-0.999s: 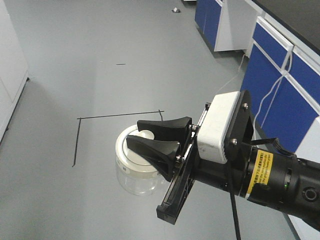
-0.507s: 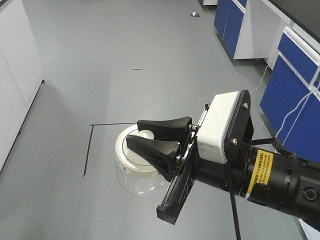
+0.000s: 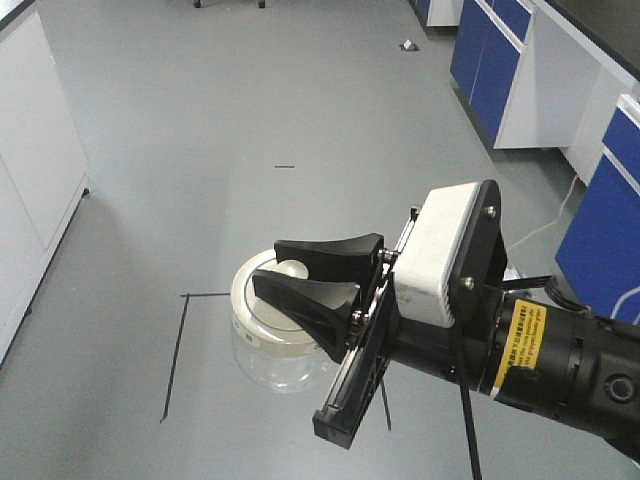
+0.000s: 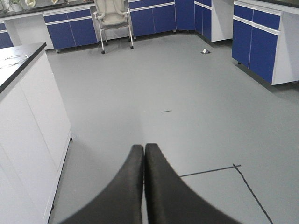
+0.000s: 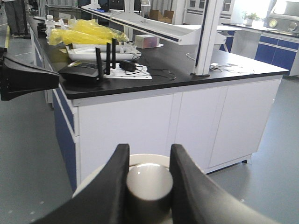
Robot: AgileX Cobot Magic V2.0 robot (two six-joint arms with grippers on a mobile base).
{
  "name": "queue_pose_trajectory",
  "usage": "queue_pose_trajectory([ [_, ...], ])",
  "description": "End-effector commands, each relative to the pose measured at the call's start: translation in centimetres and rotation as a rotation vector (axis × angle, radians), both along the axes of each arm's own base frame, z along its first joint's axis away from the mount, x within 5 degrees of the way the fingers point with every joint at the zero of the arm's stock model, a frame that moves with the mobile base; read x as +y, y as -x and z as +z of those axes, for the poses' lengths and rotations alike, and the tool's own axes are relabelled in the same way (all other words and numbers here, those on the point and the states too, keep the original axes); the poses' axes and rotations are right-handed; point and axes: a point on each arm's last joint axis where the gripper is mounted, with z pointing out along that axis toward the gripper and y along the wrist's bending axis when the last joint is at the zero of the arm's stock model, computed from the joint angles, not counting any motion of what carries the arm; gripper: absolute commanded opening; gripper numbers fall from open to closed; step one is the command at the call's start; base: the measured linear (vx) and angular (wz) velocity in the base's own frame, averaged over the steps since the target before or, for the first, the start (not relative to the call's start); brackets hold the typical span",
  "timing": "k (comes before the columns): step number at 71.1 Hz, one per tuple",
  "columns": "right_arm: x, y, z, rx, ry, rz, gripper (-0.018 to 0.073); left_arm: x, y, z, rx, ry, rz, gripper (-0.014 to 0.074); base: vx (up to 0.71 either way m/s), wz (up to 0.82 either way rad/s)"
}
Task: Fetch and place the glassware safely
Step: 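Hold the jar in the right gripper while the base turns away, then keep holding the jar while the base drives toward the blue cabinets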
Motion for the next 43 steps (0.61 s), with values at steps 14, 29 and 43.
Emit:
queue_pose_trajectory([
  [14, -0.03, 0.49, 2.29, -0.053, -0.109, 0.037, -0.0003, -0.07, -0.10, 1.40, -0.085, 0.007, -0.008, -0.0007, 0.40, 0.06],
  [29, -0.03, 0.49, 2.29, -0.053, -0.109, 0.037, -0.0003, -0.07, -0.10, 1.40, -0.085, 0.007, -0.008, -0.0007, 0.38, 0.05],
  [43, -0.03, 0.49, 2.29, -0.053, -0.109, 0.037, -0.0003, -0.07, -0.10, 1.40, -0.085, 0.007, -0.008, -0.0007, 0.40, 0.06],
])
